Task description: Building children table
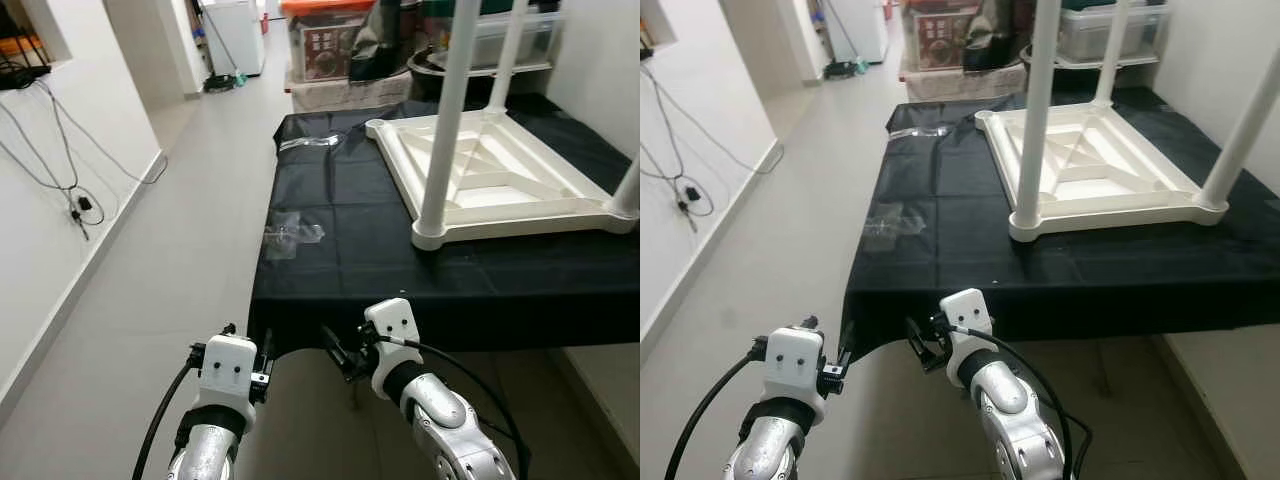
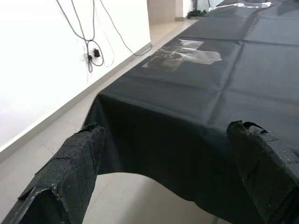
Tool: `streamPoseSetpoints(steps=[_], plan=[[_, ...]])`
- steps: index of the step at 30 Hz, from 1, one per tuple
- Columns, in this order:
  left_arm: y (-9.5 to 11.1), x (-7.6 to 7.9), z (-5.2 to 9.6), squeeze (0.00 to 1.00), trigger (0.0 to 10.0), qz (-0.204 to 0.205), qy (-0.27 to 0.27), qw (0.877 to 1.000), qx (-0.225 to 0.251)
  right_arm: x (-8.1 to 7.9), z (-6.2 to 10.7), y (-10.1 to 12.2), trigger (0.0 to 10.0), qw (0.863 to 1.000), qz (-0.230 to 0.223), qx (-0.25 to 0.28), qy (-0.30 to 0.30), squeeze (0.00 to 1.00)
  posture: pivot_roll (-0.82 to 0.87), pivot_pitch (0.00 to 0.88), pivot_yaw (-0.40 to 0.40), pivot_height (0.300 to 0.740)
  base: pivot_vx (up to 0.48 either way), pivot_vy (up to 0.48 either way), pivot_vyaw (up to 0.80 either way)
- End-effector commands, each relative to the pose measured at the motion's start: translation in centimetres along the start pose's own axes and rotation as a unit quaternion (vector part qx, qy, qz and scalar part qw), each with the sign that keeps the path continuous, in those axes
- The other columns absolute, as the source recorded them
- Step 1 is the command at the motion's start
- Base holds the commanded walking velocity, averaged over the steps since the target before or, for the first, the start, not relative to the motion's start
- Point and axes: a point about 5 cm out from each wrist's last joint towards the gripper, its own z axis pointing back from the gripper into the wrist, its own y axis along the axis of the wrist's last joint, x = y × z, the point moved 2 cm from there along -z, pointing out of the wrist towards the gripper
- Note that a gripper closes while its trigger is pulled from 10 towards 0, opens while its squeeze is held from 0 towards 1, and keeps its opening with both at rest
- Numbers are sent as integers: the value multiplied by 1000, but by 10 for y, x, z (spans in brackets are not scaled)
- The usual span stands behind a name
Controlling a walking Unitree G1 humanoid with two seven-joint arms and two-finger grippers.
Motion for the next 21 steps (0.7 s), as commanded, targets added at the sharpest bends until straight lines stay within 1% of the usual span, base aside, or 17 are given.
streamPoseSetpoints(steps=[1,4,8,17,18,21], plan=[[-6,1,2,0,10000,1,5,1000,-17,-2,-1,-1,10000,1000,-6,-1,2,0,-110,0,61,740,0,0,0],[-7,2,2,0,10000,-2,3,1000,-22,-3,-1,-1,10000,1000,-4,0,3,0,-110,0,61,740,0,0,0],[-8,0,4,0,10000,7,19,999,-31,-3,0,-3,10000,1000,-6,-1,6,0,-104,0,54,740,0,0,0],[-6,-2,4,0,10000,6,30,999,-25,-7,1,2,10000,1000,2,16,22,0,-102,0,51,740,0,0,0],[-6,-2,5,0,10000,6,30,999,-26,-7,1,2,10000,1000,11,16,22,0,-100,0,58,740,0,0,800],[-6,-2,5,0,10000,4,28,999,-26,-7,1,2,10000,1000,13,18,19,0,-90,0,63,740,0,0,800]])
